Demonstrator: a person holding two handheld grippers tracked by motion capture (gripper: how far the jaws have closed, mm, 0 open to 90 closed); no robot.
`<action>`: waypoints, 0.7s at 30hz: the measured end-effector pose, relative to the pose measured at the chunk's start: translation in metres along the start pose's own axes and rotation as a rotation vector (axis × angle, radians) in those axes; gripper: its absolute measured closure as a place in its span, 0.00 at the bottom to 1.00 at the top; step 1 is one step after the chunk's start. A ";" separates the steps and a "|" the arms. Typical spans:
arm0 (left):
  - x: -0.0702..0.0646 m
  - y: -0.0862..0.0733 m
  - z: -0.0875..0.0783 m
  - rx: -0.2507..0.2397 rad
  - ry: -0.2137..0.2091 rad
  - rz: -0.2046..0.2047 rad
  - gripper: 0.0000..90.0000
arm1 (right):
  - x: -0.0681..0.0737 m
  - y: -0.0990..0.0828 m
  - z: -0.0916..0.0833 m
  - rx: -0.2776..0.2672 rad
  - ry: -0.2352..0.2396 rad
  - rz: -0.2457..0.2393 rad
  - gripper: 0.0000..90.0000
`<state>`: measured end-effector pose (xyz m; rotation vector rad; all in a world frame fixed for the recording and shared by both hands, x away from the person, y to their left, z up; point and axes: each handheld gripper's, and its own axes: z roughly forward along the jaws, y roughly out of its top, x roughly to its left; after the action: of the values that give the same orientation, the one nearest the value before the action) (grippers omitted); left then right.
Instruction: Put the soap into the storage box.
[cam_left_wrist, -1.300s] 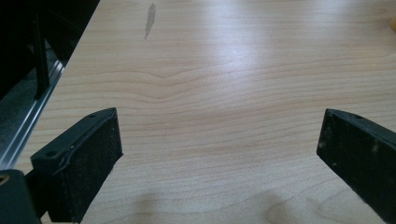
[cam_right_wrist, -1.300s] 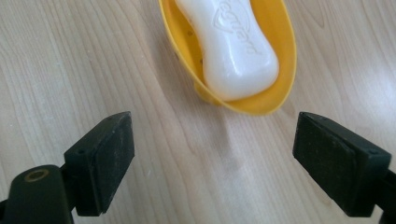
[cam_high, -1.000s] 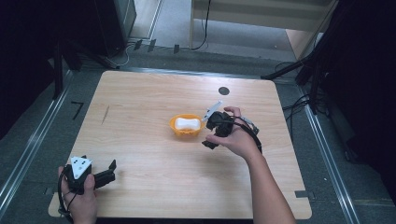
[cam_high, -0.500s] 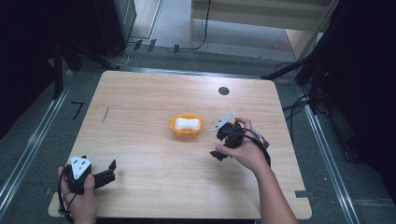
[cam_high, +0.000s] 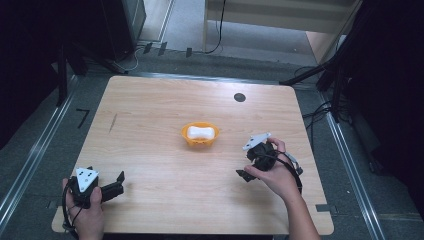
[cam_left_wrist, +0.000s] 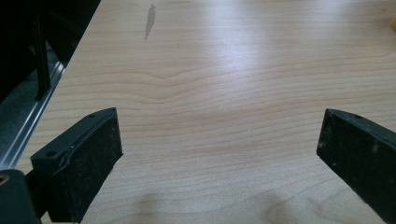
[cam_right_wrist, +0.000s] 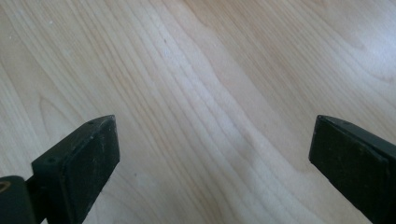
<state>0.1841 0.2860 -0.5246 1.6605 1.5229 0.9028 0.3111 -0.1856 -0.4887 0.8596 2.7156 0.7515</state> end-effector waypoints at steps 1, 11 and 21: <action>0.000 0.000 0.000 0.002 0.002 0.004 0.00 | 0.000 -0.005 -0.001 -0.003 -0.007 0.004 0.03; -0.002 0.000 0.000 -0.001 0.002 0.017 0.00 | -0.001 -0.046 -0.010 -0.031 -0.036 0.066 0.03; -0.003 0.000 -0.001 -0.001 0.002 0.029 0.00 | 0.000 -0.085 -0.017 -0.065 -0.061 0.132 0.03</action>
<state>0.1830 0.2830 -0.5247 1.6851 1.5038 0.9207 0.2641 -0.2523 -0.5186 1.0374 2.5863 0.8207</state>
